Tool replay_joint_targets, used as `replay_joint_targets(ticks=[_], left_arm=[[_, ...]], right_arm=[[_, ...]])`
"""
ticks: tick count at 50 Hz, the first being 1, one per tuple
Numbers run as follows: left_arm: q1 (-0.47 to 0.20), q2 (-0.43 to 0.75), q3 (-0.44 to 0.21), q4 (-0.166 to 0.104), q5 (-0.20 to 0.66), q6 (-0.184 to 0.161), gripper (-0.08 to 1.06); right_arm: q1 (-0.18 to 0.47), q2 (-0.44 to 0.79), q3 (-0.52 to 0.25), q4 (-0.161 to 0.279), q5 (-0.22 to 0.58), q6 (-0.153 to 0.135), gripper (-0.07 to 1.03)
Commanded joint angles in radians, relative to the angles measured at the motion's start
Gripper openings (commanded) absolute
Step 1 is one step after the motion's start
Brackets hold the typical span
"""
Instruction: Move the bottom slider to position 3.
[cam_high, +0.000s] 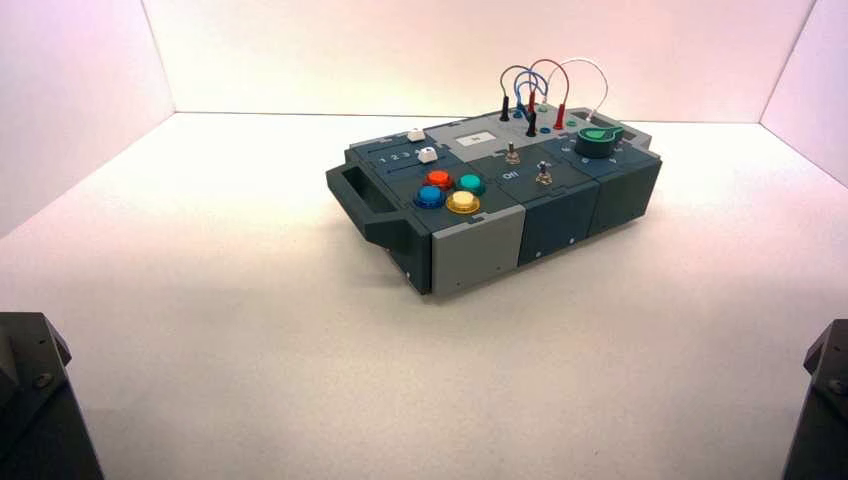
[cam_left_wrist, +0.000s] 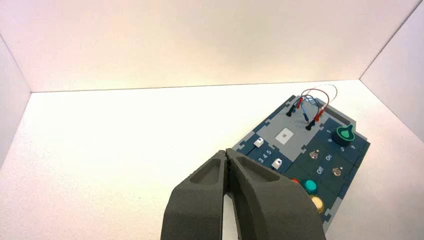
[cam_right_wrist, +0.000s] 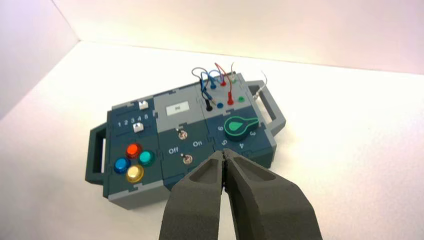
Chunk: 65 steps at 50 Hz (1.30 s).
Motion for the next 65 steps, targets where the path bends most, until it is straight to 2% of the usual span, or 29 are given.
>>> replay_joint_targets(ticks=[1,22,26,33,36,40,48,57,65], left_arm=[[0.008,0.006,-0.014,0.000,-0.011,-0.002,-0.03],[0.008,0.003,-0.018,-0.008,0.000,-0.002,-0.03],[0.008,-0.002,-0.017,-0.012,0.003,-0.003,-0.03],[0.008,-0.015,-0.018,-0.014,0.012,-0.005,-0.03],[0.008,-0.025,-0.020,-0.014,0.014,-0.005,-0.03],[0.008,-0.035,-0.018,-0.014,0.012,-0.005,-0.03],[0.008,-0.054,-0.017,-0.014,0.012,-0.005,-0.03],[0.008,-0.054,-0.018,-0.014,0.008,-0.005,-0.03],[0.008,-0.048,-0.020,-0.015,0.008,-0.005,-0.03]], right_arm=[[0.006,0.026,-0.017,0.003,-0.005,-0.003,-0.02],[0.014,0.040,-0.020,0.005,-0.003,-0.003,-0.02],[0.041,0.051,-0.029,0.011,-0.003,-0.003,-0.02],[0.135,0.092,-0.051,0.011,-0.012,-0.003,-0.02],[0.179,0.140,-0.071,0.012,-0.021,-0.002,-0.02],[0.206,0.213,-0.100,0.021,-0.035,0.006,-0.02],[0.210,0.397,-0.163,0.055,-0.067,0.006,-0.02],[0.216,0.623,-0.244,0.058,-0.087,0.002,-0.02],[0.272,0.841,-0.342,0.060,-0.095,0.000,-0.02]])
